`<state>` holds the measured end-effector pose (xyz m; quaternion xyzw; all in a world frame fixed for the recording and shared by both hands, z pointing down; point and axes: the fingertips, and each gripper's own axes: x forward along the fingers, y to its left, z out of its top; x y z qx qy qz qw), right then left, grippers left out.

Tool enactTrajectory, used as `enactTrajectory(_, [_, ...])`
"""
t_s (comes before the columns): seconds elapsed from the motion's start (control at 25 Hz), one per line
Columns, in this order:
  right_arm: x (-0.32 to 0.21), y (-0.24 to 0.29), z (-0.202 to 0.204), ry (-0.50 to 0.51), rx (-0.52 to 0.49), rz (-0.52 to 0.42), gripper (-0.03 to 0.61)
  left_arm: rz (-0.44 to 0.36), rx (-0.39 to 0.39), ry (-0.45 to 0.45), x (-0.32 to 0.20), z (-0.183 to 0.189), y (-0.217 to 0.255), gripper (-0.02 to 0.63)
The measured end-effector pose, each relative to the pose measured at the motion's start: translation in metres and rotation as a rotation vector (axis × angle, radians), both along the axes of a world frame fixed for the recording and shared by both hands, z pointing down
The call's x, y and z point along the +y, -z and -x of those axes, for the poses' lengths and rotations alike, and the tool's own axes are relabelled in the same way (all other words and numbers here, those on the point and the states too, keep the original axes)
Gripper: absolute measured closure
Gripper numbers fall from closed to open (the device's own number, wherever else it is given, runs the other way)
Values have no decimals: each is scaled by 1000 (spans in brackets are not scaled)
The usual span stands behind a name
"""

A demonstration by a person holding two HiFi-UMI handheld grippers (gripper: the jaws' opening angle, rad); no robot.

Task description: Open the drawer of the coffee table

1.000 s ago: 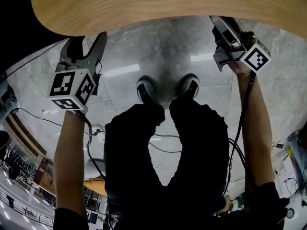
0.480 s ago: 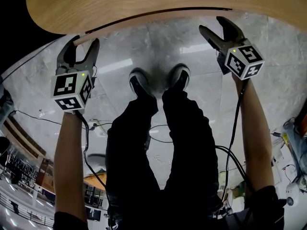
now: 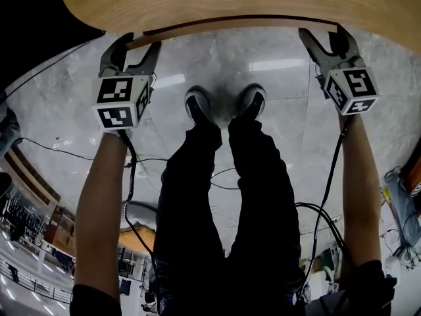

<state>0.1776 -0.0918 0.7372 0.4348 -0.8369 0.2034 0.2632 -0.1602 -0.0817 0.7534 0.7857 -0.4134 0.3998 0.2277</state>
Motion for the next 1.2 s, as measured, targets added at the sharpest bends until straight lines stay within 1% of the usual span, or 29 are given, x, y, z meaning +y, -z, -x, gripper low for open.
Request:
enactTrajectory(0.16, [10, 1, 1, 0, 9, 28, 333, 41, -4, 9, 12, -1, 2, 359])
enactTrajectory(0.32, [29, 2, 2, 5, -2, 65, 334, 76, -14, 2, 29, 1, 3, 359])
enactTrajectory(0.44, [51, 2, 1, 6, -5, 91, 333, 111, -23, 0, 52, 2, 2, 359])
enactTrajectory(0.6, [79, 2, -2, 14, 8, 119, 333, 159, -16, 18, 86, -2, 1, 359])
enactTrajectory(0.96, [127, -6, -7, 41, 35, 163, 333, 197, -20, 45, 135, -9, -5, 359])
enactTrajectory(1.2, [146, -14, -7, 46, 60, 194, 332, 250, -44, 43, 154, -10, -12, 359])
